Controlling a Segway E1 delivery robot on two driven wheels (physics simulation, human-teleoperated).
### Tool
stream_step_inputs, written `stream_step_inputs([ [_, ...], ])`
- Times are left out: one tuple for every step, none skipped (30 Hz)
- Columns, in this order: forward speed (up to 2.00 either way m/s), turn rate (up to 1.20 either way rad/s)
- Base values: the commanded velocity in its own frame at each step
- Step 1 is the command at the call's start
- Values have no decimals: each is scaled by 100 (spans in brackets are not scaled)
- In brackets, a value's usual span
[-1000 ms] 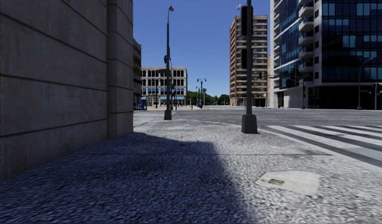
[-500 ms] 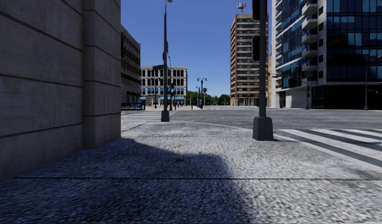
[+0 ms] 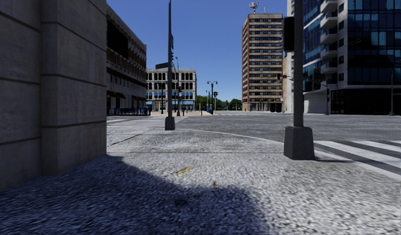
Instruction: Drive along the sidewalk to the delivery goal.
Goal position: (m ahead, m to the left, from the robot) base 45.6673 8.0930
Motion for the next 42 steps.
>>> stream_step_inputs([
  [200,0],
  [200,0],
  [200,0],
  [200,0],
  [200,0],
  [200,3],
  [200,10],
  [200,10],
  [200,14],
  [200,19],
  [200,19],
  [200,22],
  [200,25],
  [200,27],
  [200,27],
  [200,28],
  [200,28],
  [200,28],
  [200,28],
  [200,28],
  [200,28],
  [200,29],
  [200,29],
  [200,30],
  [200,30],
  [200,30],
  [200,31],
  [200,33],
  [200,36],
  [200,36],
  [200,38],
  [200,44],
  [200,44],
  [200,47],
  [200,51],
  [200,51],
  [200,51],
  [200,52],
  [200,52],
  [200,52],
  [200,52],
  [200,52],
])
